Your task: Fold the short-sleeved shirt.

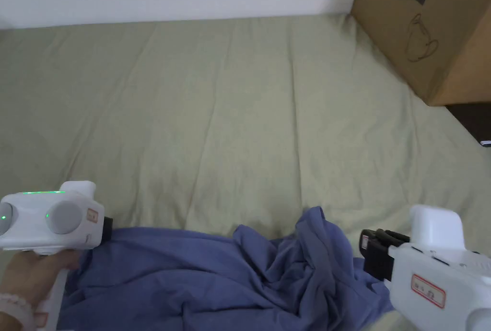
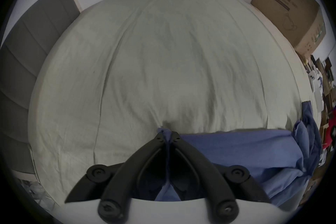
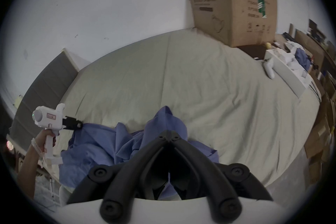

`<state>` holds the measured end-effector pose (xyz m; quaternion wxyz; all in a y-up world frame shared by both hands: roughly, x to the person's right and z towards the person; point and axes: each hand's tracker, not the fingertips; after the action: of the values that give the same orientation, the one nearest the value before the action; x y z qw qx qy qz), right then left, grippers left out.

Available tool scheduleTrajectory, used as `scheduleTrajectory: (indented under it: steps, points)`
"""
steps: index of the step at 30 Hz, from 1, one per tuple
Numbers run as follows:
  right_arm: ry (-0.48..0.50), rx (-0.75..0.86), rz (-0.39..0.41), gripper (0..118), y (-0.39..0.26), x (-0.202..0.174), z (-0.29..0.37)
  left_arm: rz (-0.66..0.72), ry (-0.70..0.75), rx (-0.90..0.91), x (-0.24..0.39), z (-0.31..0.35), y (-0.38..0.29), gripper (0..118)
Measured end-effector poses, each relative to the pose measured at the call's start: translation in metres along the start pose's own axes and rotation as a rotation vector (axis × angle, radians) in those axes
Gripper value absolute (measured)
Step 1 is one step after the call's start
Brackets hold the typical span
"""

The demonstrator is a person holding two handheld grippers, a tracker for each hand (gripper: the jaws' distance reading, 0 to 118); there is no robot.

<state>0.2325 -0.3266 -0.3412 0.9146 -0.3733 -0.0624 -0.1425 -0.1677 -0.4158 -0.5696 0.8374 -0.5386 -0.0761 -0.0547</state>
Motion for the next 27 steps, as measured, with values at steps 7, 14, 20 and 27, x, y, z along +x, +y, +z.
scheduleTrajectory:
  steps: [7,14,20,27]
  points:
    - [0.048,-0.104,0.102,84,0.041,-0.021,-0.046,-0.012,-0.029,0.011,-0.012,0.021,-0.003,1]
    - [0.11,-0.308,0.263,83,0.06,-0.062,-0.099,0.004,-0.053,0.001,-0.025,0.022,-0.012,1]
    - [0.058,-0.542,0.315,42,0.034,-0.075,-0.161,0.006,-0.057,-0.01,-0.026,0.02,-0.016,1]
    - [0.101,-0.482,0.141,7,0.043,-0.054,-0.15,-0.003,-0.064,-0.01,-0.034,0.019,-0.013,1]
